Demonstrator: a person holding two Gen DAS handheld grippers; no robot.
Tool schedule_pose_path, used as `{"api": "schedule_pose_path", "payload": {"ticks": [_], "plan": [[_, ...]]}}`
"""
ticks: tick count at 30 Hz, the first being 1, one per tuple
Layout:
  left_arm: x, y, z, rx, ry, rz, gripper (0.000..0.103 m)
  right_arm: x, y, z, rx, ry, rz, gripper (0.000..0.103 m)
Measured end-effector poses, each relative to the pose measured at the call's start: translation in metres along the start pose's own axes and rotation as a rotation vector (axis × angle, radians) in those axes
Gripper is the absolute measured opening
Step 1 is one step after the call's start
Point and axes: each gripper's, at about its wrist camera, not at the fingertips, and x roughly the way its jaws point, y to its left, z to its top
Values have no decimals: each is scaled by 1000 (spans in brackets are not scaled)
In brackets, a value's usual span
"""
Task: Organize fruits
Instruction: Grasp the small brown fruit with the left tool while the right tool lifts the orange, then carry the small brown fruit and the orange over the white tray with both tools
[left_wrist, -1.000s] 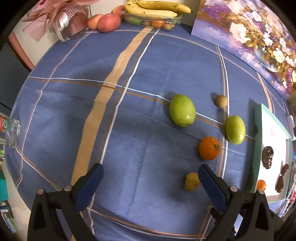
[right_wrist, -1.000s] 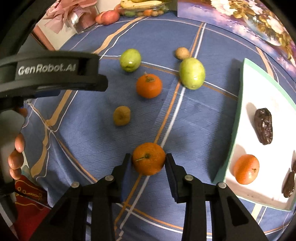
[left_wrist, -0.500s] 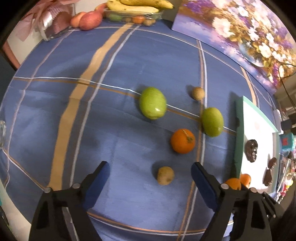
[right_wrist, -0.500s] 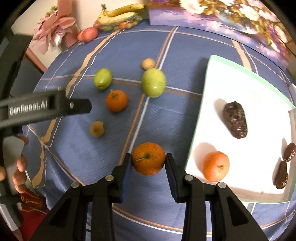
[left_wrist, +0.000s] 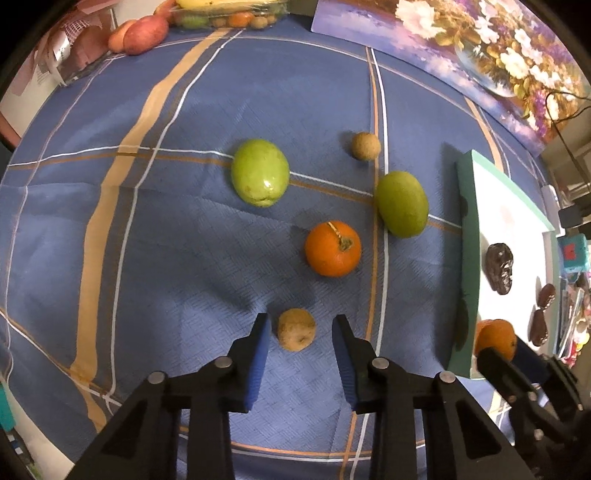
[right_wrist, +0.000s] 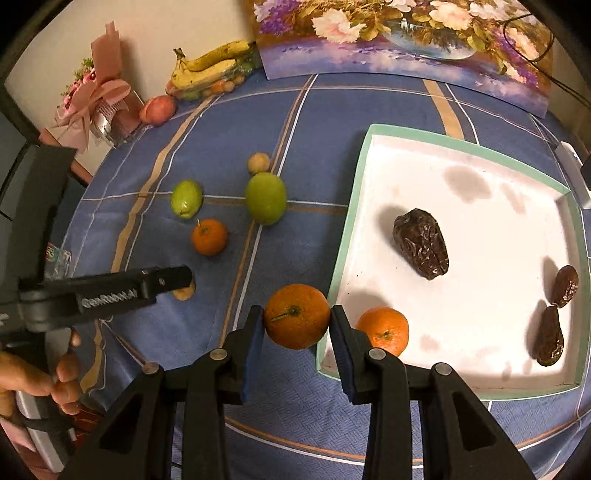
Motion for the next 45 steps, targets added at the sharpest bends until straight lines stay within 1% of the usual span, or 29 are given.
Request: {"api": "schedule_pose_path", "payload": {"ticks": [1, 4, 6, 7, 10, 14, 19, 22, 25, 31, 36, 40, 45], "plan": [[2, -2, 1, 0, 2, 2, 34, -2, -1, 0, 2, -4, 3, 37], [6, -5, -3, 1, 10, 10, 33, -1, 1, 0, 4, -12, 8, 37], [10, -5, -2, 1, 16, 15, 29, -1, 1, 1, 4, -14, 11, 37], [11, -6, -2, 1, 18, 17, 25, -1, 2, 1, 4, -15, 11, 37], [11, -9, -3, 9, 8, 21, 23, -1, 3, 0, 5, -18, 13, 37], [1, -9, -4, 8, -27, 13, 23, -4, 0, 1, 9, -26, 21, 37], [-22, -20, -6, 20, -99, -1, 23, -9, -5, 3, 26, -45, 29, 37], [-30, -29, -8, 35, -123, -11, 23, -13, -10, 4, 42, -56, 24, 37], [-33, -38, -8, 54, -140, -17, 23, -17, -20, 4, 72, -67, 28, 37], [-43, -57, -9, 109, -159, -21, 23, -28, -44, 4, 138, -87, 9, 37], [-44, -86, -17, 182, -153, -27, 23, -36, -74, 2, 210, -102, -50, 37], [-43, -114, -24, 240, -140, -55, 23, -43, -100, -3, 261, -109, -119, 37], [-39, -144, -33, 314, -139, -45, 23, -53, -131, -11, 335, -124, -140, 37]]}}
